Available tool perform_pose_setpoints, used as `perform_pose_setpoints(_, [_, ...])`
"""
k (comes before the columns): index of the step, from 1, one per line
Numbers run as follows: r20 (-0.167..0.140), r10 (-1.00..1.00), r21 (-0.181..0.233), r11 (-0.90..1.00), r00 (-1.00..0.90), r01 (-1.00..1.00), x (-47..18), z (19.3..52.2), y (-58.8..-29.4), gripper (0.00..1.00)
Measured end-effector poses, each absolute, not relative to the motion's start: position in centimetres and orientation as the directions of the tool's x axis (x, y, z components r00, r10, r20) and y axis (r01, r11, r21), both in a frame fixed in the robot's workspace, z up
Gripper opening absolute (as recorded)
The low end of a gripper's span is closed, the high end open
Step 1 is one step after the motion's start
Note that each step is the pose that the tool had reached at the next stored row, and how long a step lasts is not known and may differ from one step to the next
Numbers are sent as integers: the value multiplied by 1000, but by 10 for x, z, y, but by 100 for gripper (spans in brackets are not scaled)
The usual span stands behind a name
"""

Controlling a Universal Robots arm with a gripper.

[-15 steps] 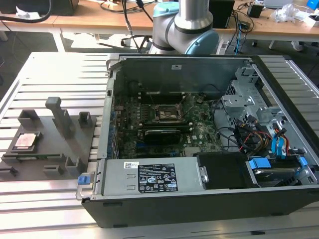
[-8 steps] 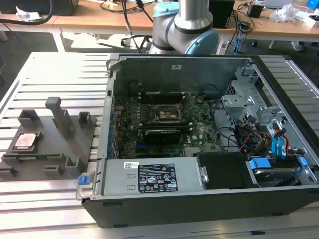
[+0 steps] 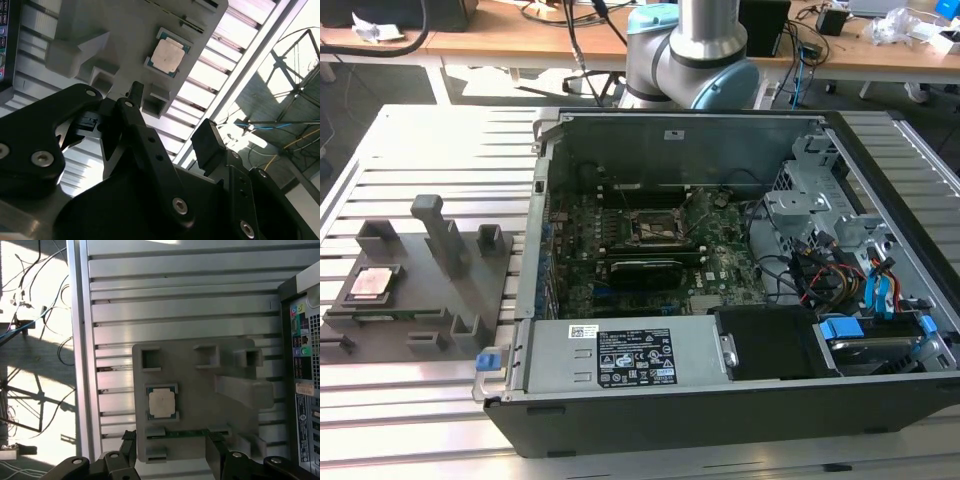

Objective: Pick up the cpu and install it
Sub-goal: 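Pick up the cpu and move it towards the insertion slot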

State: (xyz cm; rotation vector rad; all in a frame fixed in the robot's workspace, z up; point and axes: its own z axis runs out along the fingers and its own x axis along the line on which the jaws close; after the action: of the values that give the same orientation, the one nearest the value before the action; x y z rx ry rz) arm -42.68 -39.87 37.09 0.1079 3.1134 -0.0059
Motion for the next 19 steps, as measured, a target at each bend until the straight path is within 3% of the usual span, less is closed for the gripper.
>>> perform_pose_setpoints(19, [-26, 69, -3, 998, -997, 69, -427, 354, -399, 66])
